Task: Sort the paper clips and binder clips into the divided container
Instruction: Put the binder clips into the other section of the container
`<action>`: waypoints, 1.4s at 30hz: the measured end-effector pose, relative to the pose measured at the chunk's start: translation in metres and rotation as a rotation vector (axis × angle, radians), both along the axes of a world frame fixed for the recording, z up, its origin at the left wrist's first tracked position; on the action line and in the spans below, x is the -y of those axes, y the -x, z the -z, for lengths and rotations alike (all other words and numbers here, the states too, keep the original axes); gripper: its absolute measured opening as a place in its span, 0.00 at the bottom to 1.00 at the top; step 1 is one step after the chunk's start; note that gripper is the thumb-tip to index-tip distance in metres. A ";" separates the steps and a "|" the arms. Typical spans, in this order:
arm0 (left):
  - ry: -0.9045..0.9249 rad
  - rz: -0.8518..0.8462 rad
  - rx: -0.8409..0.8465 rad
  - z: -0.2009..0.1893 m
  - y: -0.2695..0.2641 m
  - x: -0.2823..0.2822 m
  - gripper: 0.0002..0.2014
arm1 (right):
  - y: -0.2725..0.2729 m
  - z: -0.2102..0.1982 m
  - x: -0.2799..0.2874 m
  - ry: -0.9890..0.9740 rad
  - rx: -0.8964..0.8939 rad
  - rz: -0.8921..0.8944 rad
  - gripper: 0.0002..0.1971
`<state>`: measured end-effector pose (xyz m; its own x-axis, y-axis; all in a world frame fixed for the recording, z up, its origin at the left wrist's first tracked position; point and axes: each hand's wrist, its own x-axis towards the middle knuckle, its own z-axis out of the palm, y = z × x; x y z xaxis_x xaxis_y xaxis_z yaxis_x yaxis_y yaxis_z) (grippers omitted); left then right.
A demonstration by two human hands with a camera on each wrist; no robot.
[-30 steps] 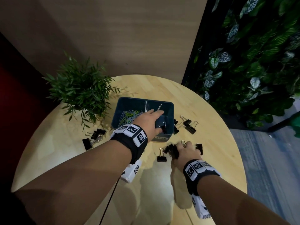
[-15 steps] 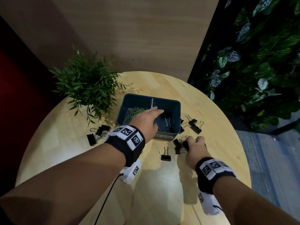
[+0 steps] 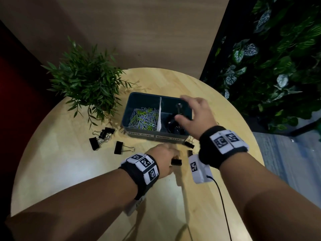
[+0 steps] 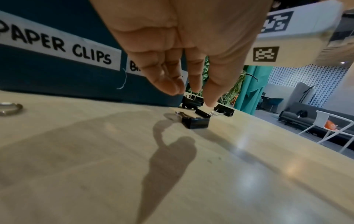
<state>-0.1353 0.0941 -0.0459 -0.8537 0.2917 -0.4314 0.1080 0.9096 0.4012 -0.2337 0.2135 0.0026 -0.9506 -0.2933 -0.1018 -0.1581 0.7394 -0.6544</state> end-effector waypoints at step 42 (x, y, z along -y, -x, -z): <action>0.007 -0.112 0.076 0.027 -0.007 -0.015 0.59 | -0.032 0.074 -0.061 -0.645 0.393 -0.147 0.67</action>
